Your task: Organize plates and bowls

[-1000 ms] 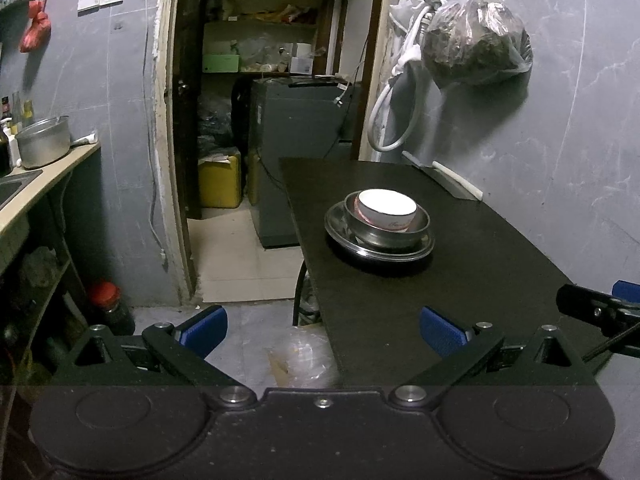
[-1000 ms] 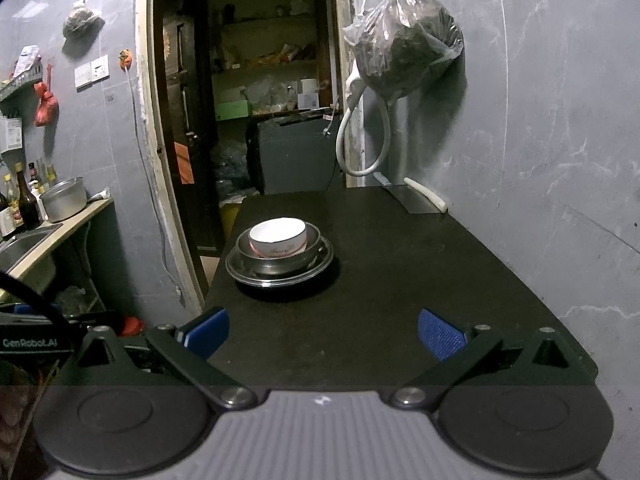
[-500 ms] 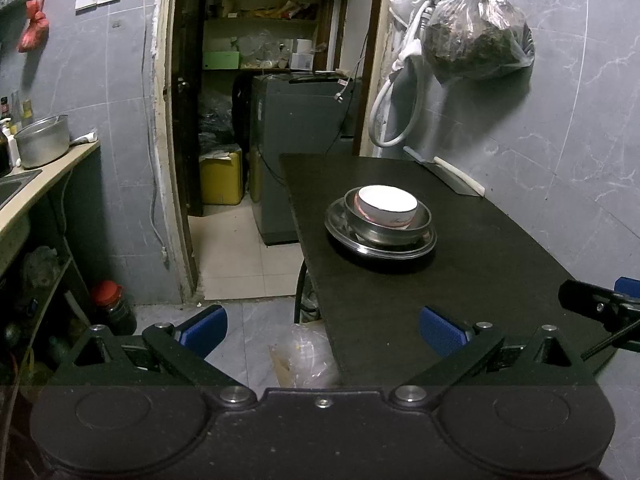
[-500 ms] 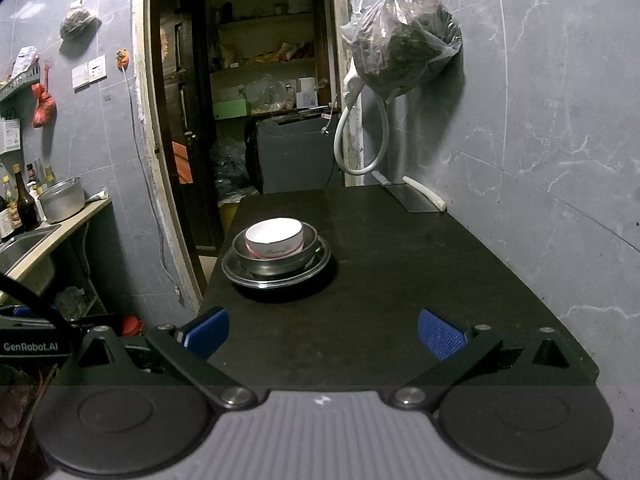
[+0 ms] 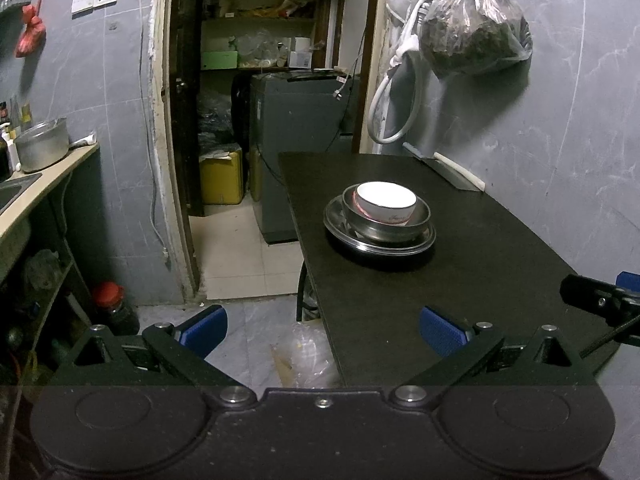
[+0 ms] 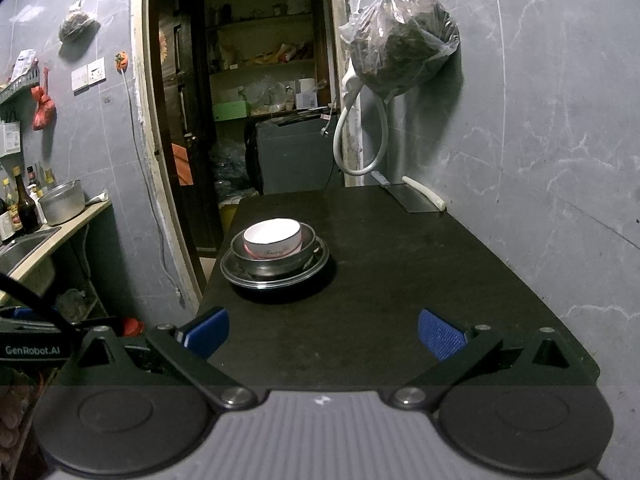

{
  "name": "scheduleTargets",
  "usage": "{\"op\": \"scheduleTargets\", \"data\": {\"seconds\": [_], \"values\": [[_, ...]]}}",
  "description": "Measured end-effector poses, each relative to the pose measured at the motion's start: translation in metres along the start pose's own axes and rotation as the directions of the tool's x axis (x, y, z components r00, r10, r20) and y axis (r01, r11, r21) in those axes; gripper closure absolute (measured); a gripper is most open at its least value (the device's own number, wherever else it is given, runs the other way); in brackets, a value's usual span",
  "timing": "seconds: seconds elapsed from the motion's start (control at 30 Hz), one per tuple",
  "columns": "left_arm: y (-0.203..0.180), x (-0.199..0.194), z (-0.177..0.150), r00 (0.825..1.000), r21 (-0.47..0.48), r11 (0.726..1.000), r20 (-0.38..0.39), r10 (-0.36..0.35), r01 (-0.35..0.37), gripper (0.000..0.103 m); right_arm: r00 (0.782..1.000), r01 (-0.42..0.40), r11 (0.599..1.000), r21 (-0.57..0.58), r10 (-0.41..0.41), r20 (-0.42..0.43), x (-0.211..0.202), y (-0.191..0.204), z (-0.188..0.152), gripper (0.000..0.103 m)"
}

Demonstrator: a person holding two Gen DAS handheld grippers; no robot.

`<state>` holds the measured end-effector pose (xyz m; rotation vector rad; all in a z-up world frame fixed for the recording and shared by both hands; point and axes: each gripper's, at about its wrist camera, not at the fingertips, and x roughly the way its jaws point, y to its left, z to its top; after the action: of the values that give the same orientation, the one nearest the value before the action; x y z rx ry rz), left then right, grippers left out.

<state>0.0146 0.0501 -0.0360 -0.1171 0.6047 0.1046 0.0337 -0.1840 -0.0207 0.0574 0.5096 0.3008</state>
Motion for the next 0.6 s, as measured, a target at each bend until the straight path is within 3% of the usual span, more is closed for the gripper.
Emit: {"op": "scheduleTargets", "data": {"seconds": [0.6], "values": [[-0.0039,0.0054,-0.0012,1.0,0.026,1.0,-0.016,-0.005,0.005,0.001,1.0,-0.001,1.0,0.008,0.002,-0.012,0.0044,-0.0049,-0.0046,0.0]]}}
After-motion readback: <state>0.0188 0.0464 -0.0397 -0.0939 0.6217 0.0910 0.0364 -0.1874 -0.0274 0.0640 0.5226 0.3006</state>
